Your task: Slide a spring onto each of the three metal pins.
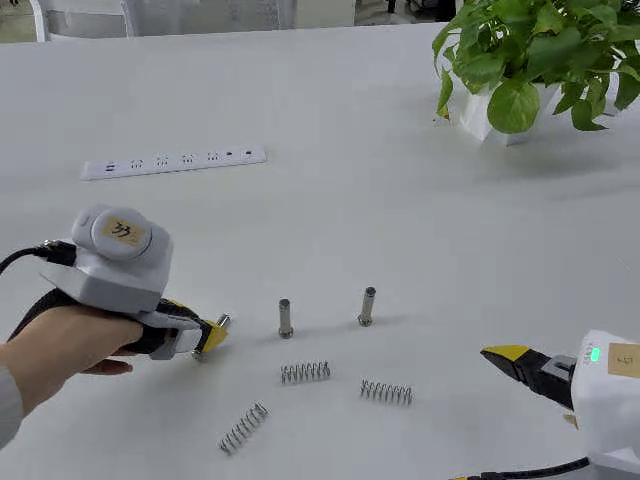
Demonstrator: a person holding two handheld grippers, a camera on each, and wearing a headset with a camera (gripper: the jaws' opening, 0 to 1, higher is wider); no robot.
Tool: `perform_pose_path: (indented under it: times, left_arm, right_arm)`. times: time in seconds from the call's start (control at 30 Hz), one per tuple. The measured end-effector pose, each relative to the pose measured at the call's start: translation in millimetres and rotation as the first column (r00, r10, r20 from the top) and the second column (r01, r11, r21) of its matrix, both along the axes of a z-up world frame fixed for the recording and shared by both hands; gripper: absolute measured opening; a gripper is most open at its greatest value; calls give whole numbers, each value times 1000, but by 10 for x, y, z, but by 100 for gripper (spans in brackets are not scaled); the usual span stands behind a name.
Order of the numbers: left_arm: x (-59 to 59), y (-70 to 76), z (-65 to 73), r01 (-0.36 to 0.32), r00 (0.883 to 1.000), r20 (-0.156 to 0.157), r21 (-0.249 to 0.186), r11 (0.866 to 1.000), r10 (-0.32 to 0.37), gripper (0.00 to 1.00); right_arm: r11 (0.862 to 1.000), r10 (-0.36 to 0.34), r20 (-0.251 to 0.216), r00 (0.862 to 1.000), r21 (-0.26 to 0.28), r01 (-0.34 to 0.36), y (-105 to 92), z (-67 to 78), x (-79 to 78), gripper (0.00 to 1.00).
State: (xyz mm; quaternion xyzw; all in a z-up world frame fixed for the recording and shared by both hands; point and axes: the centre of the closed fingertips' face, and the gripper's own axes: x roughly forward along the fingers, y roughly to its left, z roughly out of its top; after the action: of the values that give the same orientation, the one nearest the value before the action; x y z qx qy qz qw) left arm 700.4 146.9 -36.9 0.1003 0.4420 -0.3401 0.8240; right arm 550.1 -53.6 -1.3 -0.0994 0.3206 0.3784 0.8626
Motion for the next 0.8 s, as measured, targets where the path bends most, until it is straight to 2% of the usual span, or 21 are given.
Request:
perform_pose_path:
  times: [0.1,0.27,0.4,0.6,0.8]
  left_arm:
    - [13,1,-45,-1,1000,-15,18,1000,1,20]
    - [36,-16,-70,-12,999,-32,18,1000,13,14]
    - [57,-56,-94,-15,999,-41,23,1000,16,14]
    - [87,-85,-97,-15,999,-43,46,999,17,12]
    - [95,-70,-100,-8,999,-36,91,996,11,11]
  right_arm:
    - [1000,-4,-1,1000,1,4,-9,-1,-7,97]
    - [1000,-14,1,1000,1,14,-27,9,-6,97]
    - [1000,-22,6,1000,-1,22,-41,31,-15,96]
    - [999,-33,7,999,2,33,-50,31,-29,96]
    - [999,-37,12,999,10,37,-24,55,-27,96]
